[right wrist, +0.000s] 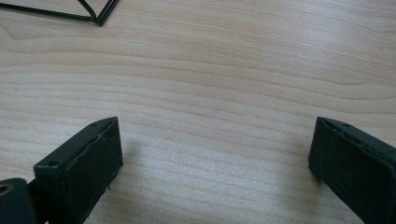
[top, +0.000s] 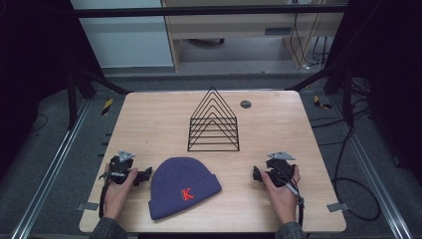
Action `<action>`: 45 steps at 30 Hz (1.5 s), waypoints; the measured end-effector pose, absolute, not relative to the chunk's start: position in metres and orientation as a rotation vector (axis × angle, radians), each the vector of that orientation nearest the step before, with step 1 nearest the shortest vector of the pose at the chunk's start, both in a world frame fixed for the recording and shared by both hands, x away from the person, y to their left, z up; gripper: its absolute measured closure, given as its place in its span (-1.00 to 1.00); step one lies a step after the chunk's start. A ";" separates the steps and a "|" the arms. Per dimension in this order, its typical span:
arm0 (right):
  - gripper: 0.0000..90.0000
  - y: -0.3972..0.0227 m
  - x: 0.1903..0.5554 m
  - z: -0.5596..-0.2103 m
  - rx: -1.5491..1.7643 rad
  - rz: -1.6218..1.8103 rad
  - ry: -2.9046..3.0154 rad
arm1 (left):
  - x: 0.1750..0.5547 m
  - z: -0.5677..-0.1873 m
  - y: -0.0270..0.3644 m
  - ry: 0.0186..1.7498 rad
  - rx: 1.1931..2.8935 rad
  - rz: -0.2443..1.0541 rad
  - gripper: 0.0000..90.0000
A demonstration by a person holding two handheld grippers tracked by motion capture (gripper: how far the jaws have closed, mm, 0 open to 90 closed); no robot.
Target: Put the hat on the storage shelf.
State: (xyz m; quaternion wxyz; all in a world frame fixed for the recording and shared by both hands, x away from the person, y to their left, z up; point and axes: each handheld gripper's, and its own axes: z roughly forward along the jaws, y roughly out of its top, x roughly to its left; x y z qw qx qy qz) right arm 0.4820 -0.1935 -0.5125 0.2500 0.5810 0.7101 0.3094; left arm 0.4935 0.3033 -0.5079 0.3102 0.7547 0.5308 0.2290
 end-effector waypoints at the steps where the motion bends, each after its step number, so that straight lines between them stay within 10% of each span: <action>1: -0.92 -0.194 0.482 -0.513 1.576 0.845 1.938 | 0.493 -0.507 0.304 1.395 2.003 0.597 -1.00; 18: -0.82 -0.195 0.480 -0.512 1.533 0.866 1.961 | 0.465 -0.435 0.287 1.304 2.064 0.485 -0.84; 45: -0.82 -0.192 0.473 -0.512 1.508 0.880 1.991 | 0.512 -0.462 0.229 1.310 2.335 0.250 -0.10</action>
